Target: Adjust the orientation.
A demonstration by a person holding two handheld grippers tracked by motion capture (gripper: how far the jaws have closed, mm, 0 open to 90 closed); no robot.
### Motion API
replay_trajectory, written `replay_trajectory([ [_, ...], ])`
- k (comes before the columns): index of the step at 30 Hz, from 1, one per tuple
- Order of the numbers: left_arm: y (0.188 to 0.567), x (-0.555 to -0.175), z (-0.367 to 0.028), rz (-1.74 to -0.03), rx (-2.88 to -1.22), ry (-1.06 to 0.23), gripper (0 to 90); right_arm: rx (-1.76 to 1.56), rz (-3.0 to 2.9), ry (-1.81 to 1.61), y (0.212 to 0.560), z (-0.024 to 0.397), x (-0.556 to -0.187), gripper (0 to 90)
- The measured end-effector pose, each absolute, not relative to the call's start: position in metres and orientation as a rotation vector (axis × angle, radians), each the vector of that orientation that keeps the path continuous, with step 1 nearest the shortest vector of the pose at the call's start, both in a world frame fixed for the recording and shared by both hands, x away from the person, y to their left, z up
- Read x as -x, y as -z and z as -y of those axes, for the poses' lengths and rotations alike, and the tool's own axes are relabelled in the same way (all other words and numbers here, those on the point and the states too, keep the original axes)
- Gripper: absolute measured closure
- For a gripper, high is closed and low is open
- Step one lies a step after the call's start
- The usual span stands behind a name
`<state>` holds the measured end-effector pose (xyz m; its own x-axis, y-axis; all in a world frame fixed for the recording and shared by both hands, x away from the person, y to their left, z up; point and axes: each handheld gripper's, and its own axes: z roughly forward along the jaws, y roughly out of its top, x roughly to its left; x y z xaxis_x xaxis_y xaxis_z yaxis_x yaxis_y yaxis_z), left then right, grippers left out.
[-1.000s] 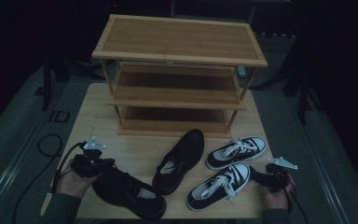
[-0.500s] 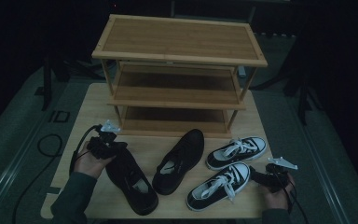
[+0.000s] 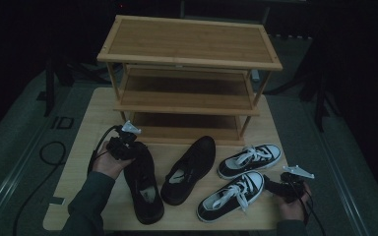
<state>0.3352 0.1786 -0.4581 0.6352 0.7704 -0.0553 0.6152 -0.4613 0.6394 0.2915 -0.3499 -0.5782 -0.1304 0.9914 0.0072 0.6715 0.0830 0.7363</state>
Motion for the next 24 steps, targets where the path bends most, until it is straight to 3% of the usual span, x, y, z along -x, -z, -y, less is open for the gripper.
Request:
replay_trajectory([
  [8, 0.458, -0.328, -0.182, -1.071, -2.217, -0.325, 62.0, -1.638, -1.859, -0.824, 0.578, 0.350, -0.291, 12.4],
  [24, 0.449, -0.306, -0.180, -1.040, -2.233, -0.320, 45.1, -1.638, -1.860, -0.823, 0.578, 0.350, -0.291, 12.3],
])
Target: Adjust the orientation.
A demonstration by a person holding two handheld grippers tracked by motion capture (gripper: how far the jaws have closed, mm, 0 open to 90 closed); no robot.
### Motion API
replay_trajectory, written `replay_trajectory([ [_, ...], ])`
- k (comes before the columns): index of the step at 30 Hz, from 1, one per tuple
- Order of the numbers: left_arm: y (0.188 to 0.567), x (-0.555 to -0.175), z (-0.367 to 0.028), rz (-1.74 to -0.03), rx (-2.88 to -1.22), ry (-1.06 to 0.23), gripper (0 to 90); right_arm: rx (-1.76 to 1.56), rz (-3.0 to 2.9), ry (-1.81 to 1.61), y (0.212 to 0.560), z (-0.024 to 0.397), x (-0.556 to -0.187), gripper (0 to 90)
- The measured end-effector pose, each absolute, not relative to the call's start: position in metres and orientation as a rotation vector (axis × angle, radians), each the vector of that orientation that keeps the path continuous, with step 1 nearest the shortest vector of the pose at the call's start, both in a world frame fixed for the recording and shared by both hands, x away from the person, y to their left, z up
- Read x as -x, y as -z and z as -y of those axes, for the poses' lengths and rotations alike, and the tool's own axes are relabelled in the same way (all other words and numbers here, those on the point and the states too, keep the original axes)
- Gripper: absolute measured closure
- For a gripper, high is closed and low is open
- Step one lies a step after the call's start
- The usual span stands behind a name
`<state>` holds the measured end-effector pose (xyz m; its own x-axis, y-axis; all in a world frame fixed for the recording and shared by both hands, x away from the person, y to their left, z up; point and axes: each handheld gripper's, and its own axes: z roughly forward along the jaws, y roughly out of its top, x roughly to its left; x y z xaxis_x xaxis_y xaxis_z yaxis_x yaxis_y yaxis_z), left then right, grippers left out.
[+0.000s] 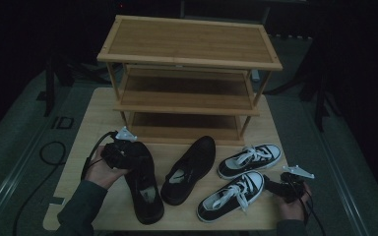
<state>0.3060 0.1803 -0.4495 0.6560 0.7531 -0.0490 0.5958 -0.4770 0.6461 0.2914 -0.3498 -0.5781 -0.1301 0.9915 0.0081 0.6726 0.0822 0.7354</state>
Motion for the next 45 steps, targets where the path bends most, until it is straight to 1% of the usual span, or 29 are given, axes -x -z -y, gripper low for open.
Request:
replay_trajectory([
  [3, 0.448, -0.299, -0.179, -1.032, -2.231, -0.317, 42.0, -1.638, -1.860, -0.823, 0.578, 0.350, -0.291, 12.4],
  [9, 0.445, -0.286, -0.178, -1.066, -2.231, -0.343, 29.1, -1.638, -1.860, -0.823, 0.578, 0.350, -0.291, 12.4],
  [12, 0.447, -0.280, -0.180, -1.071, -2.222, -0.322, 28.1, -1.638, -1.860, -0.823, 0.578, 0.350, -0.291, 12.4],
  [16, 0.455, -0.275, -0.179, -1.075, -2.228, -0.294, 29.4, -1.638, -1.860, -0.823, 0.578, 0.350, -0.291, 12.4],
  [17, 0.463, -0.271, -0.179, -1.083, -2.240, -0.278, 29.4, -1.638, -1.860, -0.823, 0.578, 0.350, -0.291, 12.4],
  [20, 0.467, -0.268, -0.182, -1.088, -2.239, -0.262, 33.4, -1.638, -1.860, -0.823, 0.578, 0.350, -0.291, 12.4],
  [24, 0.470, -0.266, -0.185, -1.109, -2.263, -0.264, 35.4, -1.638, -1.860, -0.823, 0.578, 0.350, -0.291, 12.4],
  [29, 0.474, -0.266, -0.188, -1.113, -2.278, -0.244, 40.9, -1.638, -1.860, -0.823, 0.578, 0.350, -0.291, 12.4],
  [33, 0.474, -0.264, -0.188, -1.094, -2.303, -0.236, 54.5, -1.637, -1.860, -0.823, 0.578, 0.350, -0.291, 12.4],
  [35, 0.473, -0.263, -0.191, -1.102, -2.298, -0.261, 63.2, -1.638, -1.860, -0.823, 0.578, 0.350, -0.291, 12.4],
  [36, 0.472, -0.263, -0.193, -1.107, -2.296, -0.272, 65.5, -1.638, -1.860, -0.823, 0.578, 0.350, -0.291, 12.4],
  [38, 0.471, -0.263, -0.198, -1.128, -2.290, -0.311, 73.1, -1.637, -1.860, -0.823, 0.578, 0.350, -0.291, 12.4],
  [40, 0.469, -0.264, -0.205, -1.167, -2.278, -0.354, 78.1, -1.638, -1.860, -0.823, 0.578, 0.350, -0.291, 12.4],
  [42, 0.470, -0.266, -0.211, -1.191, -2.269, -0.359, 78.9, -1.638, -1.860, -0.823, 0.578, 0.350, -0.291, 12.4],
  [43, 0.471, -0.267, -0.213, -1.204, -2.262, -0.360, 77.7, -1.638, -1.860, -0.823, 0.578, 0.350, -0.291, 12.4],
  [45, 0.474, -0.268, -0.214, -1.213, -2.271, -0.363, 71.8, -1.638, -1.859, -0.823, 0.578, 0.350, -0.291, 12.4],
])
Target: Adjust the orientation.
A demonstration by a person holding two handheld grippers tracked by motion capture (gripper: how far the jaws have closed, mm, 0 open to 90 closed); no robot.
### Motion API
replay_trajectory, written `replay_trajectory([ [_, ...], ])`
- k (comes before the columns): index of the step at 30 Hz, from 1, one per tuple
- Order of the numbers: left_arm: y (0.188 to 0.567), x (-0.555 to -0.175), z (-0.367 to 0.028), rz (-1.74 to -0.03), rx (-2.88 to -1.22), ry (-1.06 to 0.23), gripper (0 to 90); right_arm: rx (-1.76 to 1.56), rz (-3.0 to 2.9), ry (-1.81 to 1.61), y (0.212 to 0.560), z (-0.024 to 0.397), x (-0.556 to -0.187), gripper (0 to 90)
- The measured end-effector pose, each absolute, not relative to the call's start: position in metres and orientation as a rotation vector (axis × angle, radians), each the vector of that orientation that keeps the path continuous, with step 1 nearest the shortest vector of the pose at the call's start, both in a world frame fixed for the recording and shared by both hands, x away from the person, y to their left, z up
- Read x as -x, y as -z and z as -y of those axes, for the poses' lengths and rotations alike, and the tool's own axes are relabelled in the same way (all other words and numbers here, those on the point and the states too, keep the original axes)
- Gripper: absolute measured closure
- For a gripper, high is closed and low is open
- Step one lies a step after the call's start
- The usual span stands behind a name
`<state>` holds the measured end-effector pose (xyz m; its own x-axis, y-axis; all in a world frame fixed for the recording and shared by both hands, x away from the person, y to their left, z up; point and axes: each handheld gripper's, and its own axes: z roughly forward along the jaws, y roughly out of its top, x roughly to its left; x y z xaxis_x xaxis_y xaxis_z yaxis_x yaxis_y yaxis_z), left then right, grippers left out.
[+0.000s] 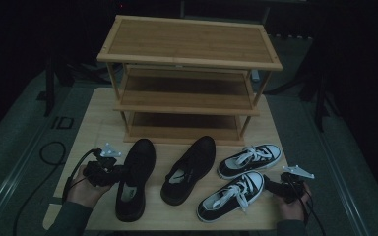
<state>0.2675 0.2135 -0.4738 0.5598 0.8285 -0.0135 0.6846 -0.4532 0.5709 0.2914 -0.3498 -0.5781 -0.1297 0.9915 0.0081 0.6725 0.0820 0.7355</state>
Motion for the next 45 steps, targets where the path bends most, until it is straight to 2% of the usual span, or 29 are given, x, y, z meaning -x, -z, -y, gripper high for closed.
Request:
replay_trajectory([
  [2, 0.480, -0.269, -0.209, -1.220, -2.298, -0.355, 69.2, -1.638, -1.860, -0.823, 0.578, 0.350, -0.291, 12.4],
  [5, 0.490, -0.272, -0.201, -1.231, -2.343, -0.355, 70.4, -1.638, -1.860, -0.823, 0.578, 0.350, -0.291, 12.4],
  [8, 0.489, -0.274, -0.198, -1.229, -2.353, -0.401, 81.0, -1.637, -1.860, -0.823, 0.578, 0.350, -0.291, 12.4],
  [11, 0.486, -0.278, -0.200, -1.266, -2.358, -0.505, 86.2, -1.638, -1.860, -0.823, 0.578, 0.350, -0.291, 12.3],
  [21, 0.487, -0.307, -0.221, -1.264, -2.295, -0.559, 87.1, -1.637, -1.860, -0.824, 0.578, 0.350, -0.292, 12.3],
  [31, 0.488, -0.319, -0.229, -1.225, -2.276, -0.520, 86.9, -1.638, -1.859, -0.823, 0.578, 0.350, -0.292, 12.4],
  [32, 0.488, -0.318, -0.229, -1.223, -2.274, -0.513, 86.2, -1.638, -1.859, -0.823, 0.578, 0.350, -0.292, 12.4],
  [35, 0.487, -0.317, -0.233, -1.231, -2.252, -0.486, 73.8, -1.638, -1.859, -0.823, 0.578, 0.350, -0.292, 12.4],
  [39, 0.479, -0.314, -0.239, -1.230, -2.225, -0.443, 63.8, -1.638, -1.859, -0.824, 0.578, 0.350, -0.292, 12.4],
  [45, 0.466, -0.306, -0.245, -1.197, -2.169, -0.404, 58.1, -1.638, -1.860, -0.823, 0.578, 0.350, -0.292, 12.4],
])
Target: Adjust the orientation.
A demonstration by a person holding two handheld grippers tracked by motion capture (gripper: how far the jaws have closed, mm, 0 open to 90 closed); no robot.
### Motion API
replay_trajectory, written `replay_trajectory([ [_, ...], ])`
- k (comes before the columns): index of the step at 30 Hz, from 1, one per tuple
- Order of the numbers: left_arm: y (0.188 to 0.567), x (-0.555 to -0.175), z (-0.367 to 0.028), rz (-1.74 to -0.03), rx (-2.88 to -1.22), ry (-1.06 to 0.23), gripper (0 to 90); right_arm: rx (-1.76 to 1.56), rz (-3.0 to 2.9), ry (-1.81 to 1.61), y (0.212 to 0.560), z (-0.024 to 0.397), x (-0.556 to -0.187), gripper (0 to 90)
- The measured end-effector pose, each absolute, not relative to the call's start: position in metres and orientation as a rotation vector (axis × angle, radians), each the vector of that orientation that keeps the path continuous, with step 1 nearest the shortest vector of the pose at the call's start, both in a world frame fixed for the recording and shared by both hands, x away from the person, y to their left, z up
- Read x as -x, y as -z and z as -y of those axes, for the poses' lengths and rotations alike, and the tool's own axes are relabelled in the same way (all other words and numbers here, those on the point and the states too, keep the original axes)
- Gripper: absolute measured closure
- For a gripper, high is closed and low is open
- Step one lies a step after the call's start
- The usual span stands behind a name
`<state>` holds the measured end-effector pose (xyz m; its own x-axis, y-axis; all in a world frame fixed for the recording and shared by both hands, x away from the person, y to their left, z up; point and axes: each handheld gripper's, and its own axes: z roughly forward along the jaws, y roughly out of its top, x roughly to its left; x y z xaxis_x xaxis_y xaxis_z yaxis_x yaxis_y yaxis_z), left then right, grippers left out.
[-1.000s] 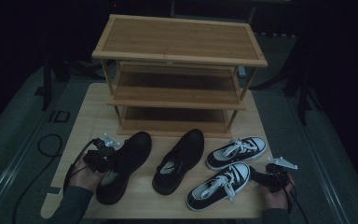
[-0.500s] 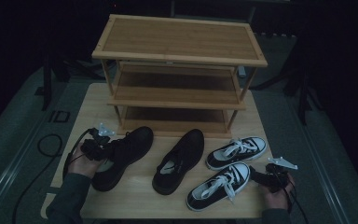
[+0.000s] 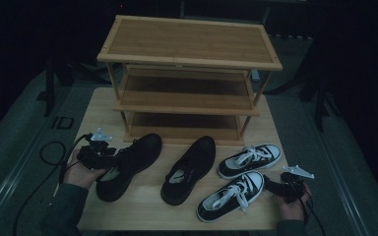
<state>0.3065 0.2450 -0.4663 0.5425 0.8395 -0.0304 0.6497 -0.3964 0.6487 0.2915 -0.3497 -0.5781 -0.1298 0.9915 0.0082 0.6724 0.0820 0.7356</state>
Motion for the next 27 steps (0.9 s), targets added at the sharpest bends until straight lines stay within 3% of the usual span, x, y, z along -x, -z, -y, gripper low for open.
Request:
replay_trajectory([
  [27, 0.437, -0.308, -0.209, -1.121, -2.146, -0.389, 51.1, -1.638, -1.859, -0.824, 0.578, 0.350, -0.292, 12.4],
])
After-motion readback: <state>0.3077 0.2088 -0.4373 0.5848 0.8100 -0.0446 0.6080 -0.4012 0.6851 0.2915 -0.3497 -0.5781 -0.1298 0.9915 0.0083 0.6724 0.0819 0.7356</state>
